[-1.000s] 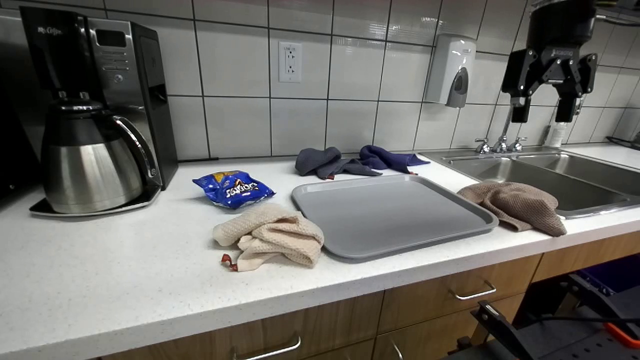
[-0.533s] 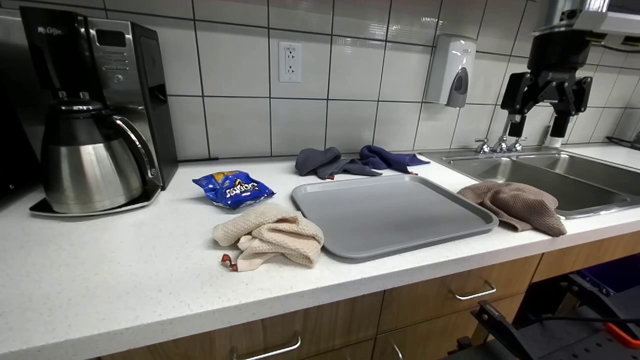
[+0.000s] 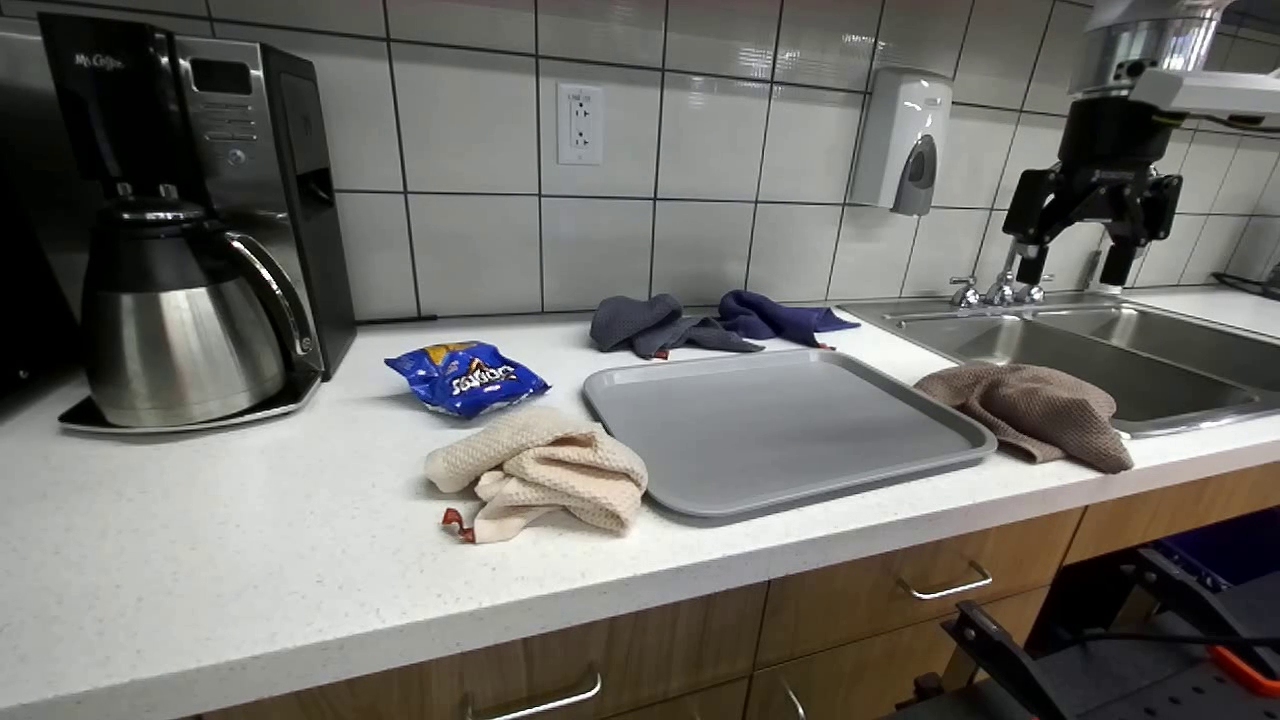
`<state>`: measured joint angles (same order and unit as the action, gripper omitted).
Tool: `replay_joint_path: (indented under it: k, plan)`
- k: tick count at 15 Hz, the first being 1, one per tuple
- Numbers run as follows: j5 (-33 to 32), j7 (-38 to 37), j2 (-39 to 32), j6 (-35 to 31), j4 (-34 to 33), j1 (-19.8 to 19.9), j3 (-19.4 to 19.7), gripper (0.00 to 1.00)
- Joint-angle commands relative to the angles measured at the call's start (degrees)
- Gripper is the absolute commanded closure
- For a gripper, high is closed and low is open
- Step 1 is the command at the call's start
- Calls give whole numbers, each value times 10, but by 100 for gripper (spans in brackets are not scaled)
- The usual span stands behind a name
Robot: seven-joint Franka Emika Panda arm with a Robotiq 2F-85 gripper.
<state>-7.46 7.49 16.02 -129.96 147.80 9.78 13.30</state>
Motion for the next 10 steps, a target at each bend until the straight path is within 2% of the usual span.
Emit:
replay_joint_path:
  k: [1, 10]
  plan:
    - [3, 2, -5, 2, -5, 7, -5, 0]
    - [3, 2, -9, 2, -10, 8, -4, 0]
